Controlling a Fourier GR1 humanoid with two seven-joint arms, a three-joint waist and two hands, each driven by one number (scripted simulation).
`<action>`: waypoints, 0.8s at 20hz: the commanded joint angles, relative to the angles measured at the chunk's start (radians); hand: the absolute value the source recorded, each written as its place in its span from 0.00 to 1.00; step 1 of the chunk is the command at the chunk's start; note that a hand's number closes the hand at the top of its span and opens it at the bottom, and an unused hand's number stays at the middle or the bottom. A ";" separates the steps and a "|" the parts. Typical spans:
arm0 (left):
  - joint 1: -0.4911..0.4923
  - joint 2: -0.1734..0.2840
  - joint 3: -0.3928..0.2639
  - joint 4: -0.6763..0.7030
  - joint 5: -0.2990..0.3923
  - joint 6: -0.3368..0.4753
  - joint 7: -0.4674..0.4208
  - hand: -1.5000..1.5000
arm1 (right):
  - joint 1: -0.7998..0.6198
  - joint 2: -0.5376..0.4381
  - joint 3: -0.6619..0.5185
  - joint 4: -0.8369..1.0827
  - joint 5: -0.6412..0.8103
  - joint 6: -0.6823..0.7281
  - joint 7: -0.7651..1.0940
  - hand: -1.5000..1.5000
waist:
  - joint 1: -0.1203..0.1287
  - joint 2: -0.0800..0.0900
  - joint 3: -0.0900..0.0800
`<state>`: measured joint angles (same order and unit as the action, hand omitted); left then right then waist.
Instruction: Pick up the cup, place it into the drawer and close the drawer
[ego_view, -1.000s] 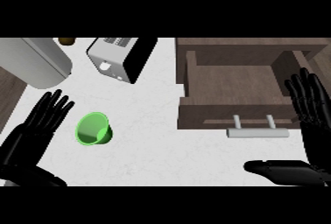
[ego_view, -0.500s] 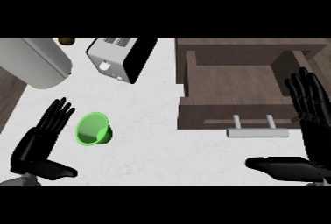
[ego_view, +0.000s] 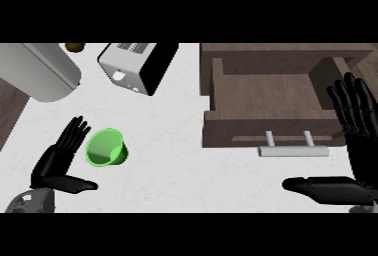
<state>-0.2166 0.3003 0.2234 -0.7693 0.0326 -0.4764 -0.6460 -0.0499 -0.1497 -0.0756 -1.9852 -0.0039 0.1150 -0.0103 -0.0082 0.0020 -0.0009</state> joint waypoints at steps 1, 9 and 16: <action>-0.110 0.011 0.005 0.227 -0.052 0.002 -0.138 0.00 | -0.020 -0.009 -0.029 0.011 -0.025 0.019 0.016 0.00 | 0.000 0.000 0.000; -0.124 0.007 -0.001 0.415 -0.093 0.027 -0.368 0.00 | -0.012 0.020 0.021 -0.035 0.020 -0.001 0.033 0.00 | -0.007 0.004 -0.002; -0.212 -0.024 -0.007 0.522 -0.118 0.083 -0.394 0.00 | -0.027 -0.004 -0.015 0.017 -0.008 0.035 -0.018 0.00 | -0.019 0.010 -0.003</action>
<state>-0.4027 0.3166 0.2266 -0.2990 -0.0672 -0.3568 -0.9198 -0.0542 -0.1502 -0.0884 -1.9911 -0.0199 0.1466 -0.0076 -0.0233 0.0087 -0.0035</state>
